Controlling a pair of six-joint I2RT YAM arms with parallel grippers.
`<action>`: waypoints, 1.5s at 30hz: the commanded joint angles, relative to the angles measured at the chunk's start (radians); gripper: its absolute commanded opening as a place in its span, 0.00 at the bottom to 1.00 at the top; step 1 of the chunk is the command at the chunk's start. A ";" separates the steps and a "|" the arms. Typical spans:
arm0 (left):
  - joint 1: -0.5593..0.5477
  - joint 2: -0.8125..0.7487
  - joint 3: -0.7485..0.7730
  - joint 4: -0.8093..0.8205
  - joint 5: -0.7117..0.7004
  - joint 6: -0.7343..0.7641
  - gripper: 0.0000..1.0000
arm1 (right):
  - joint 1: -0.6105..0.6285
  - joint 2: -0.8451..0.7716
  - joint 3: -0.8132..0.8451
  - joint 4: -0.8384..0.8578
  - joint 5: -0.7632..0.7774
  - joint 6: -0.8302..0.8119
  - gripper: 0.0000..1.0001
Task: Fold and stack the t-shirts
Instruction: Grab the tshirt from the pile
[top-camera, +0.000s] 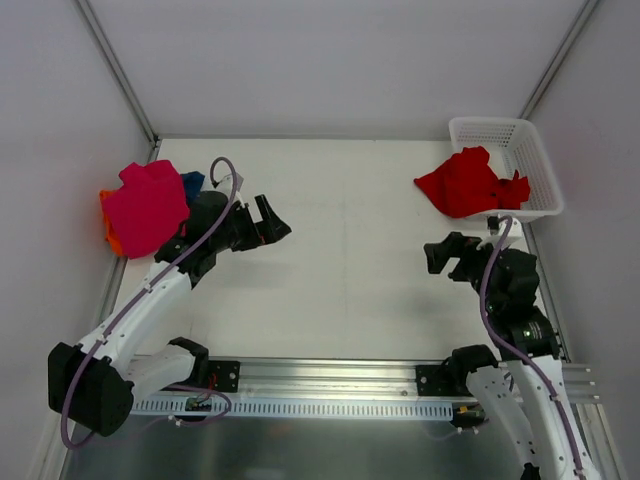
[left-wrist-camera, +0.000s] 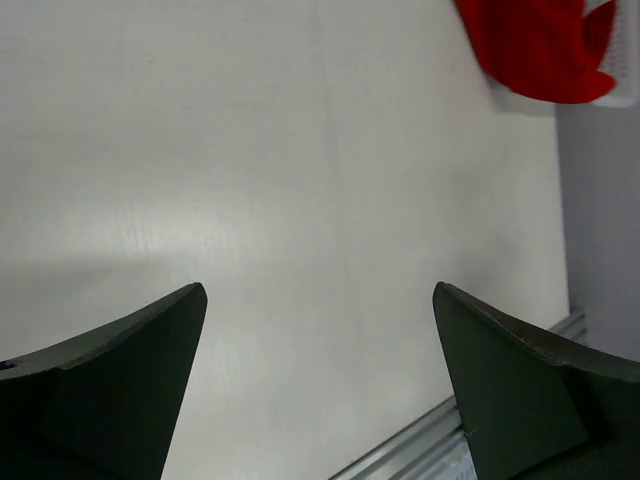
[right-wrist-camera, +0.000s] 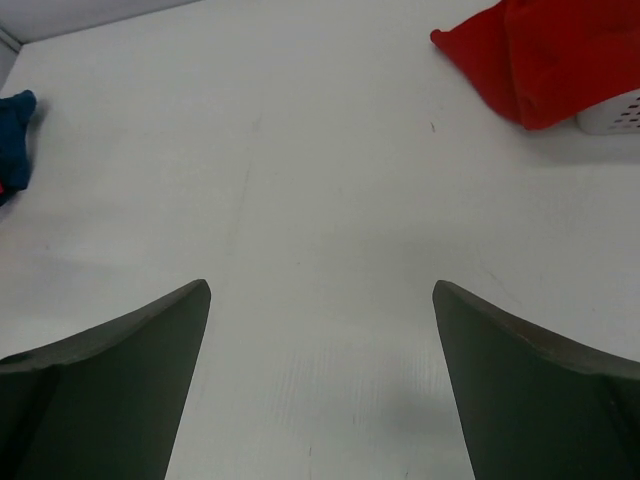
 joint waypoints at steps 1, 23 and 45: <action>-0.009 0.016 -0.019 -0.098 -0.163 0.105 0.99 | 0.005 0.079 0.013 0.068 0.051 -0.031 1.00; -0.009 -0.074 -0.094 -0.067 -0.214 0.172 0.99 | -0.161 1.548 1.125 -0.111 0.538 -0.222 0.99; -0.009 -0.085 -0.126 0.001 -0.175 0.186 0.99 | -0.195 1.584 1.099 -0.162 0.352 -0.200 0.01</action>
